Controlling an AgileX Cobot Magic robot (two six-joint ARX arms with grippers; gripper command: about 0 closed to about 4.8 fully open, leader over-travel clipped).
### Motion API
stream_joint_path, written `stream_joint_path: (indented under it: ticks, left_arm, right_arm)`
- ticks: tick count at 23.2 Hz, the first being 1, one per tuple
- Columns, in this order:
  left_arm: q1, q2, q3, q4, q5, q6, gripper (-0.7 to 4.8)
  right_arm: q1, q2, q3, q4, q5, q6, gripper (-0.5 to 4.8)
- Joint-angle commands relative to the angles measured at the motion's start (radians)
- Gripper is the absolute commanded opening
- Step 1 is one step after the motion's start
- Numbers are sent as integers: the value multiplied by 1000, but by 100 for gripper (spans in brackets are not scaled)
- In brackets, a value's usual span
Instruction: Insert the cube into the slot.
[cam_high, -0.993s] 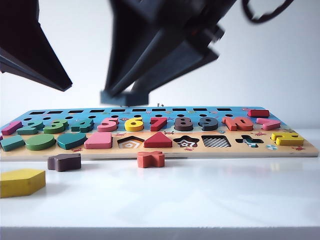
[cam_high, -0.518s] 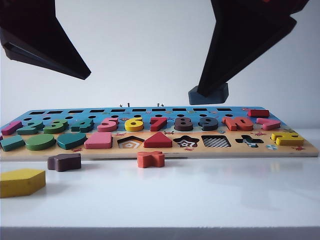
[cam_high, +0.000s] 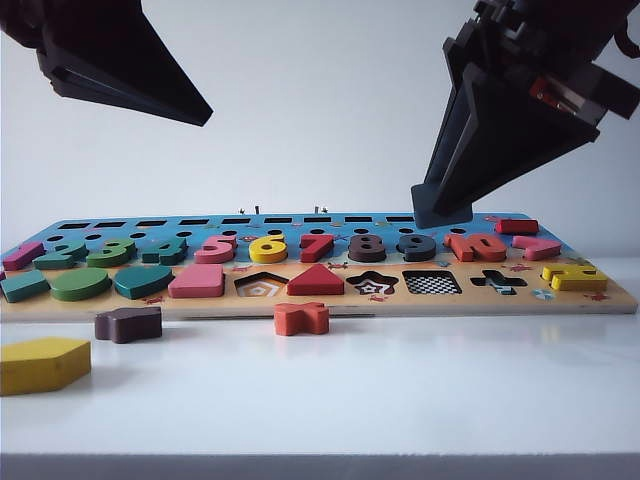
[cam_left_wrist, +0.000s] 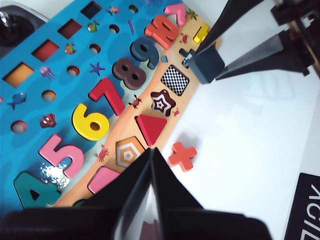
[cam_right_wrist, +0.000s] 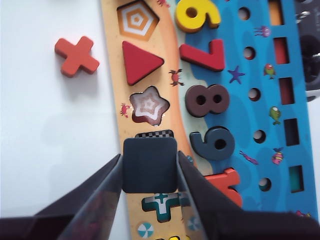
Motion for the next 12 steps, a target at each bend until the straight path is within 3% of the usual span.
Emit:
stream_joint_path:
  ticks: [1, 12]
  left_arm:
    - [2, -5, 5, 27, -2, 6, 17]
    - [1, -5, 5, 76, -3, 3, 17]
  right_arm:
    - [-22, 30, 1, 28, -14, -37, 92]
    - [-57, 106, 2, 94, -50, -62, 88]
